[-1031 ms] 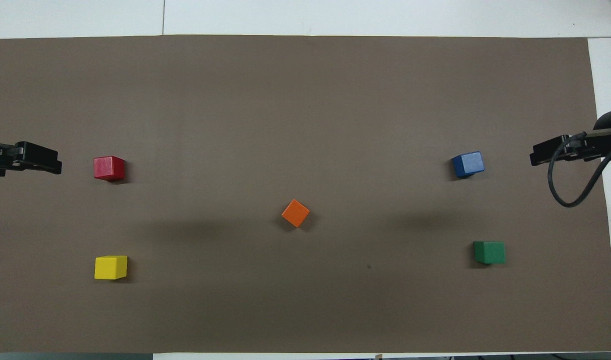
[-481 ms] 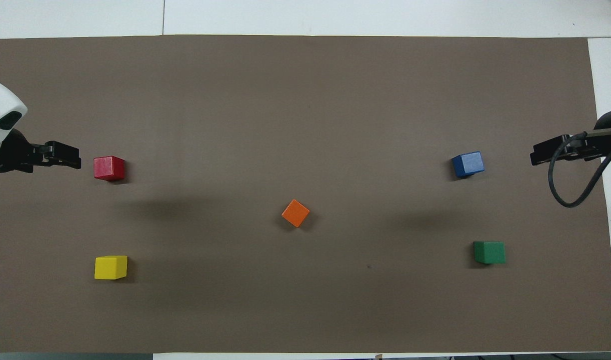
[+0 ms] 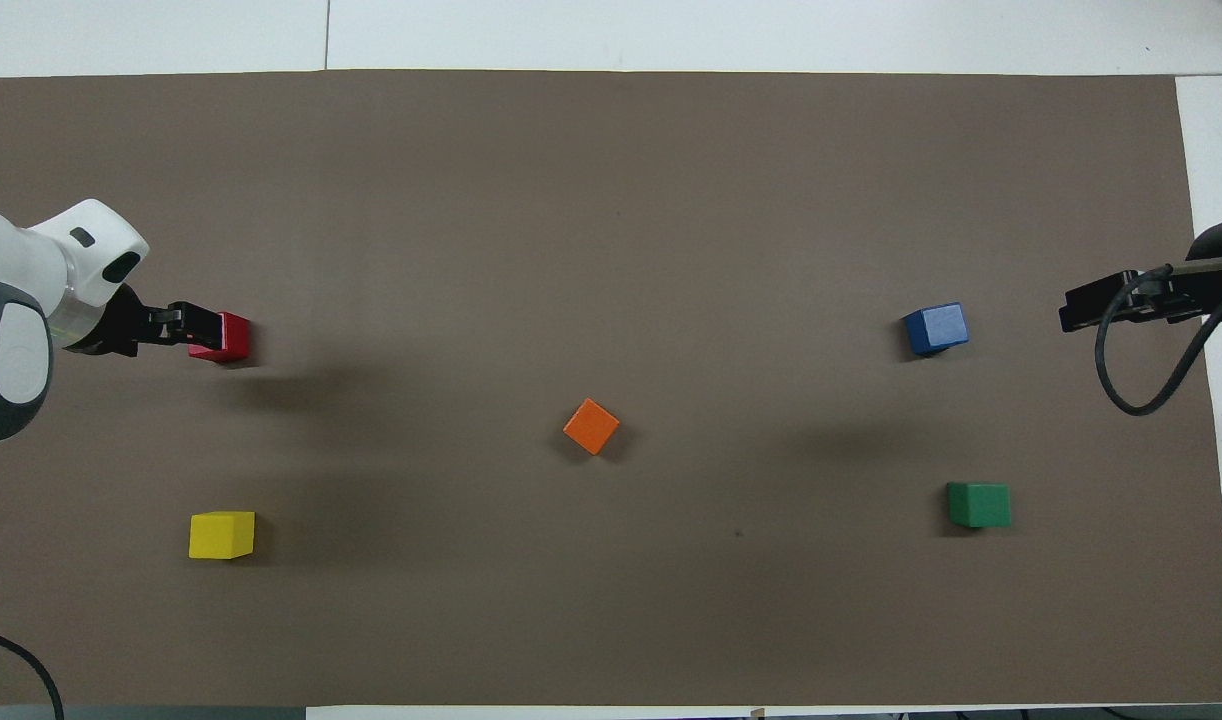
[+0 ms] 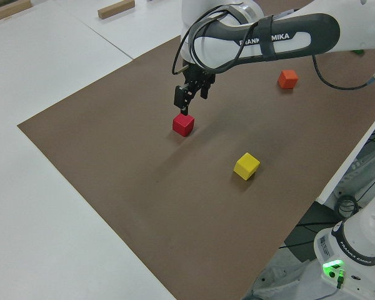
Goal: Transfer red block to right arm and stack on blue block
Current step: 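Reach the left gripper to the red cube and grasp it, then lift the red cube with the left gripper while the right gripper approaches, then close the right gripper on the red cube held by the left gripper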
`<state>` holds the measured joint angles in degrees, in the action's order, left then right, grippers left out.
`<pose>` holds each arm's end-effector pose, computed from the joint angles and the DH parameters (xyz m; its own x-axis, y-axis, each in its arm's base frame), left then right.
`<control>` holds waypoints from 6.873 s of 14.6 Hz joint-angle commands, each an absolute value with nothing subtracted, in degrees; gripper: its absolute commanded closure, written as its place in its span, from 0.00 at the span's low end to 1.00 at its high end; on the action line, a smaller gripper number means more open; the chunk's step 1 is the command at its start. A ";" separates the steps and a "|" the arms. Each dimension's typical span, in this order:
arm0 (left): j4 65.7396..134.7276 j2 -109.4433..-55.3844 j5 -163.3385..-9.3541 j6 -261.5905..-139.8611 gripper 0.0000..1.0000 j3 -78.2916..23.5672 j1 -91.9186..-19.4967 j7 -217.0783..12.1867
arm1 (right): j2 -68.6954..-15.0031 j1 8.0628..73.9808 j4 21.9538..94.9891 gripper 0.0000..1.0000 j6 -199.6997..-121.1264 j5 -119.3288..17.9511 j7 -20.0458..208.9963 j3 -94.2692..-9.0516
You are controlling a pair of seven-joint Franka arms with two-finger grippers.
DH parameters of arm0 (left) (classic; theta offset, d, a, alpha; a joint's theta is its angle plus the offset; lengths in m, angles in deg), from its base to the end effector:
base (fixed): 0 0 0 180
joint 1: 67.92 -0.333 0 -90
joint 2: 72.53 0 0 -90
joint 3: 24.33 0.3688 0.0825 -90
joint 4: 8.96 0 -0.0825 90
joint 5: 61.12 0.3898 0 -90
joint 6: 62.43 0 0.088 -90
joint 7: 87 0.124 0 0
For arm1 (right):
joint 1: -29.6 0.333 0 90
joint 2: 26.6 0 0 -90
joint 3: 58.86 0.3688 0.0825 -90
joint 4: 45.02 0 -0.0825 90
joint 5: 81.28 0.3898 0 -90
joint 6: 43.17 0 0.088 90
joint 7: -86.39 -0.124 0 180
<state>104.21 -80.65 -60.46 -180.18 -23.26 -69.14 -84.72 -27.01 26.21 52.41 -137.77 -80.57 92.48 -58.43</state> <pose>0.5894 0.0240 0.4253 0.9980 -0.0053 -0.0622 -0.0059 -0.9999 -0.0100 0.5627 -0.0277 0.6010 0.9970 0.0537 -0.0549 0.0528 -0.9984 -0.0183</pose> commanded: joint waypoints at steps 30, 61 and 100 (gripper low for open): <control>96.59 -83.53 -69.80 -169.68 1.00 -22.75 -70.13 -109.19 | -50.76 23.70 67.66 0.00 -109.00 14.07 122.78 -57.81; 107.93 -74.64 -139.70 -194.79 1.00 -30.93 -47.09 -159.67 | -57.53 38.12 64.14 0.00 -116.38 27.53 132.09 -57.72; 106.70 -75.52 -141.72 -203.06 0.01 -35.23 -43.14 -163.20 | -56.21 39.53 64.93 1.00 -120.25 28.67 130.34 -57.72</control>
